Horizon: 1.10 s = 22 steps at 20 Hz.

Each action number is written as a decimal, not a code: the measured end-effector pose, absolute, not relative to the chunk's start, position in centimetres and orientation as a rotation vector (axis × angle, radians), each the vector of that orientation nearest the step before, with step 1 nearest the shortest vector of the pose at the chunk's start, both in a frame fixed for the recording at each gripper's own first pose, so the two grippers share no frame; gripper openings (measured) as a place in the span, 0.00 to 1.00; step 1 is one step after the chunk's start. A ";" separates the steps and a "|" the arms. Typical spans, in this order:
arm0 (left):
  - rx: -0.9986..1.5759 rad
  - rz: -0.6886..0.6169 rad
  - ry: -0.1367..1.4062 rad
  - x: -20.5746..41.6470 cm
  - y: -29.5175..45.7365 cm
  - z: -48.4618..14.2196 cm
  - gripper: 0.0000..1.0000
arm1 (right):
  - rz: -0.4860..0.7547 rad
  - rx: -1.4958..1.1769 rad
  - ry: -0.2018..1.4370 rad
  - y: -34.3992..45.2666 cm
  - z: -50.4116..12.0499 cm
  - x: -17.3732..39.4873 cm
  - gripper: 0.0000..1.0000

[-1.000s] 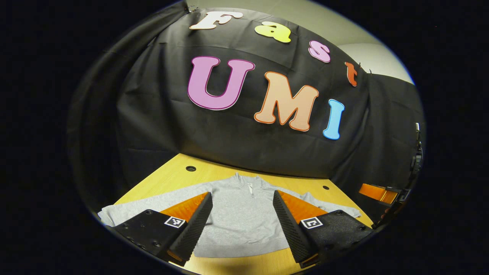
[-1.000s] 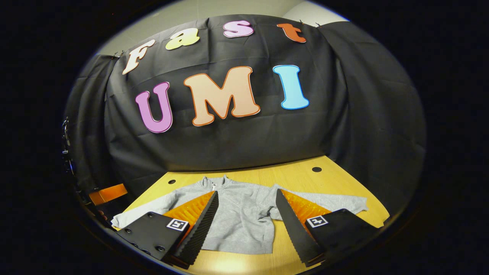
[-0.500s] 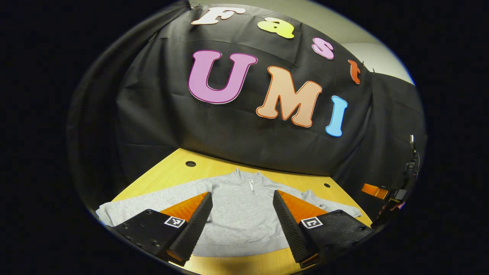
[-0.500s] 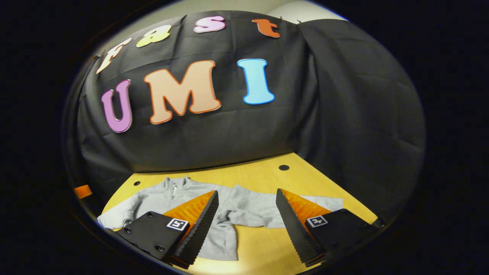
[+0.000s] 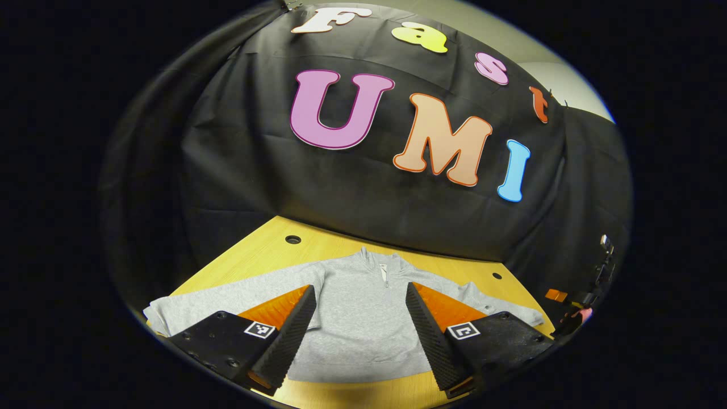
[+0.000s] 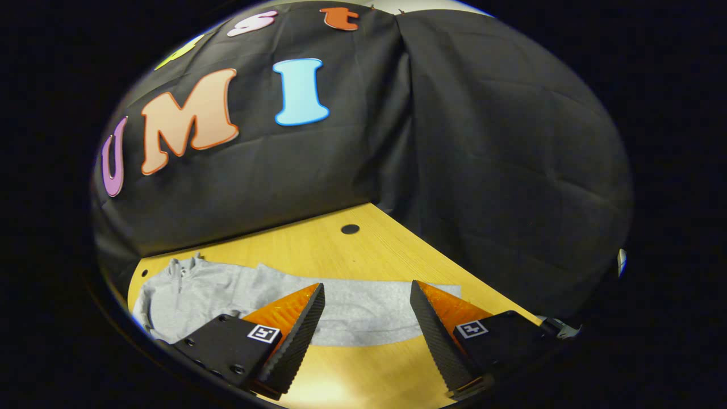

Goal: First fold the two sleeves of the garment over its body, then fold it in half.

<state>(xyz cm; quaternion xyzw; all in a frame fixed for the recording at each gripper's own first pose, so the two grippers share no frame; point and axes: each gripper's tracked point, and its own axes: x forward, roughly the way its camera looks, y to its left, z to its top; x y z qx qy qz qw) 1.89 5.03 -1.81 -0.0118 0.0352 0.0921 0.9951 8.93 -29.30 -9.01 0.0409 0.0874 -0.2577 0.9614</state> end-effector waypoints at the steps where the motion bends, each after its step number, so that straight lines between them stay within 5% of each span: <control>1: -0.025 0.189 0.075 2.0 5.0 -2.0 0.94 | -0.551 0.083 0.204 -30.8 -10.0 9.1 0.96; 11: -0.026 0.238 0.117 2.5 5.9 -2.8 0.93 | -0.702 0.155 0.441 -39.7 -19.4 10.6 0.96; 17: -0.023 0.218 0.144 3.1 5.0 -3.6 0.93 | -0.731 0.153 0.459 -40.2 -19.8 11.0 0.95; 22: -0.014 0.196 0.156 3.7 4.2 -4.0 0.93 | -0.715 0.132 0.459 -40.4 -19.9 10.9 0.84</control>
